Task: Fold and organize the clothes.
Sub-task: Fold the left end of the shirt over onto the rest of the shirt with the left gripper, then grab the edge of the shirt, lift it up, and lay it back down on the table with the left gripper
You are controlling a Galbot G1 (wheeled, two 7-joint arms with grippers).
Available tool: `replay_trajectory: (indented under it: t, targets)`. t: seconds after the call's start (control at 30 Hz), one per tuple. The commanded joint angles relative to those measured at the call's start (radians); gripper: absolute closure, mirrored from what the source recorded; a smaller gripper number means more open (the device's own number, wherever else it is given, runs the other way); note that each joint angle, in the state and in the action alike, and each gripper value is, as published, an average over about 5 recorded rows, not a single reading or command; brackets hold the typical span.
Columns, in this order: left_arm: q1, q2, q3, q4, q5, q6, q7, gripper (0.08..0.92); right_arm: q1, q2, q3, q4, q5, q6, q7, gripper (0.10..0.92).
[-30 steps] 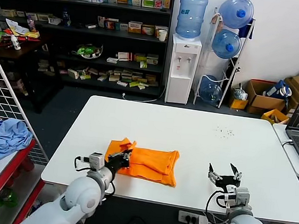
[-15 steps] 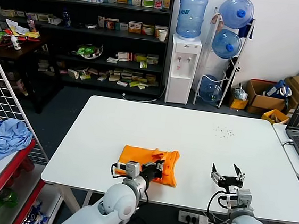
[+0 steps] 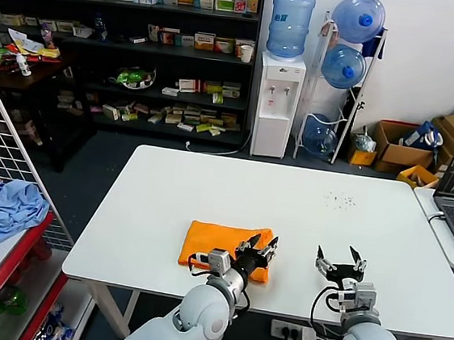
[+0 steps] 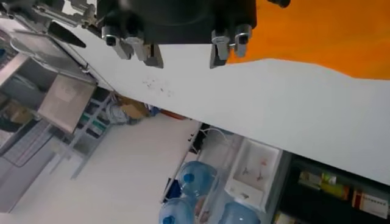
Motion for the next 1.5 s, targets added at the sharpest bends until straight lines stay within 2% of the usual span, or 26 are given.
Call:
replay_trajectory:
  t: [0.03,0.17,0.27,0.37,0.5,0.67,0.97,1.5]
  targets:
    - [0.046,0.168,-0.039,-0.075,0.055,-0.032,0.029,0.348,-0.001,-0.006,-0.006,0.002,-0.003,0.000,-0.003,0.203]
    - [0.070,0.302,-0.119,-0.113,0.042,0.019,0.082,0.234,-0.008,-0.016,-0.008,0.004,-0.012,0.000,-0.021,0.203]
    - [0.081,0.389,-0.170,-0.135,0.007,0.065,0.143,0.188,-0.011,-0.021,-0.013,0.004,-0.018,0.002,-0.042,0.203]
    - [0.075,0.444,-0.211,-0.125,-0.040,0.121,0.193,0.178,-0.016,-0.023,-0.018,0.000,-0.023,0.005,-0.061,0.203]
    - [0.052,0.473,-0.258,-0.079,-0.115,0.222,0.236,0.177,-0.023,-0.026,-0.018,-0.006,-0.023,0.007,-0.081,0.203]
    - [0.021,0.461,-0.294,0.013,-0.181,0.321,0.294,0.177,-0.030,-0.034,-0.009,-0.015,-0.018,0.011,-0.099,0.203]
    - [-0.013,0.417,-0.302,0.124,-0.208,0.397,0.403,0.177,-0.045,-0.051,0.008,-0.018,-0.006,0.017,-0.115,0.203]
    - [-0.065,0.302,-0.266,0.215,-0.235,0.400,0.410,0.177,-0.042,-0.054,0.011,-0.023,-0.003,0.016,-0.122,0.203]
